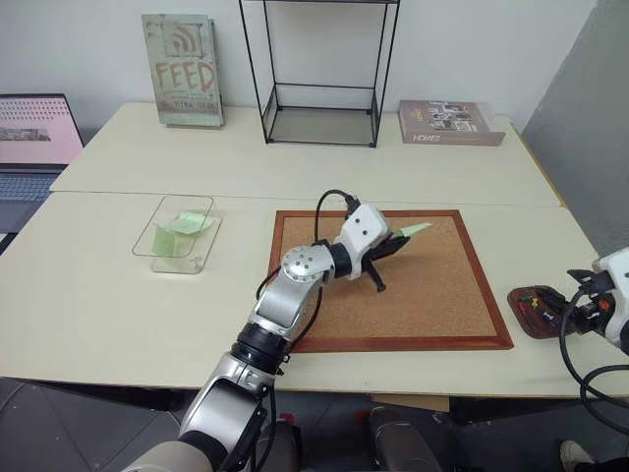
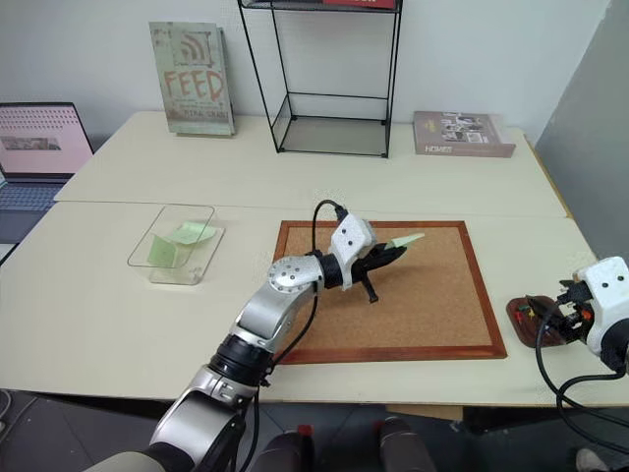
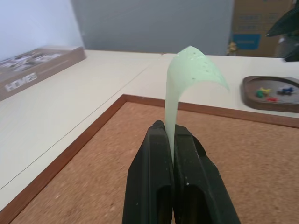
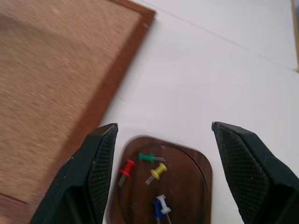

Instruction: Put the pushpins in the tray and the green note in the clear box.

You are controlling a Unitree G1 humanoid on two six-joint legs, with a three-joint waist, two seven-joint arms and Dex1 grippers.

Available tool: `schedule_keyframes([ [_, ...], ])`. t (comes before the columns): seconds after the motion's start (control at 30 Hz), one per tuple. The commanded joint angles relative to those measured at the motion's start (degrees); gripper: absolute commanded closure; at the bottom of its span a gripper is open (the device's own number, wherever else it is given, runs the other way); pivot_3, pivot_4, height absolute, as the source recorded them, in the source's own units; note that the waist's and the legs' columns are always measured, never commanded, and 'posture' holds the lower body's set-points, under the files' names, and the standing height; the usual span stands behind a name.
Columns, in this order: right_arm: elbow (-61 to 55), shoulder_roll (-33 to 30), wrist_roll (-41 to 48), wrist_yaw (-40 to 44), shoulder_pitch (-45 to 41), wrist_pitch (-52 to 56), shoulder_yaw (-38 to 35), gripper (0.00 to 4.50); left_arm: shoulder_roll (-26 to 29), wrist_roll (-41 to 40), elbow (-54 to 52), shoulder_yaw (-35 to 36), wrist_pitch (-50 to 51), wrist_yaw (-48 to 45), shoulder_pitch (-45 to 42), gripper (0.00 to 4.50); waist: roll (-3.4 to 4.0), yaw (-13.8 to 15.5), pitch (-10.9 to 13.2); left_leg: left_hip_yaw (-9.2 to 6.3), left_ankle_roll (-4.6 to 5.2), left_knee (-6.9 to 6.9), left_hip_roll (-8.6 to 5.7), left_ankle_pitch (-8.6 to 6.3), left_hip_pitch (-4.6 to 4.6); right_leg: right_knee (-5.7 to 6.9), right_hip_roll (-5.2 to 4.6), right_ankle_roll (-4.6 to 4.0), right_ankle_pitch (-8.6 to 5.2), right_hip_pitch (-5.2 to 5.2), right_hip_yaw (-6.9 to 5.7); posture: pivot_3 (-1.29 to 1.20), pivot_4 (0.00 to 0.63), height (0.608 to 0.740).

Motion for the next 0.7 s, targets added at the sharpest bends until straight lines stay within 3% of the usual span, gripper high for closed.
schedule_keyframes([
  [0.03, -6.5, -1.3, 6.6, 2.5, -5.6, 0.4, -0.1, 1.09, -0.1, -0.2, -7.3, 6.2, 4.4, 8.2, -1.1, 4.50, -0.02, -0.2, 0.0, -0.01, 0.00, 0.01, 0.00, 0.00, 0.00, 0.01, 0.00, 0.04, 0.02, 0.00, 0.00, 0.00, 0.150, 0.740],
  [0.23, -6.8, -0.3, 12.0, 4.0, -18.1, 1.9, 10.6, 1.09, 3.3, 2.7, -15.2, 14.6, 12.2, 20.9, 0.9, 4.50, -0.07, -0.9, 0.0, -0.12, -0.01, 0.04, 0.02, 0.00, 0.09, 0.01, 0.02, 0.07, 0.04, 0.11, -0.08, 0.00, 0.150, 0.740],
  [0.43, -1.0, 5.0, 9.8, 6.9, -34.4, 0.4, 28.0, 1.09, 11.6, 5.0, -21.8, 23.0, 19.9, 26.8, 5.4, 4.50, -0.12, -1.2, 0.1, -0.13, -0.01, -0.02, 0.08, 0.00, 0.07, 0.03, 0.04, 0.07, 0.06, 0.05, -0.14, 0.00, 0.150, 0.740],
  [0.7, 7.6, 11.0, 4.0, 10.1, -42.1, -3.8, 38.7, 1.09, 16.2, 3.7, -22.8, 31.2, 26.8, 30.3, 10.4, 4.50, -0.16, 0.0, 0.1, -0.37, -0.05, 0.00, 0.04, -0.02, -0.15, -0.06, -0.07, 0.06, 0.05, 0.02, -0.43, 0.00, 0.150, 0.740],
])
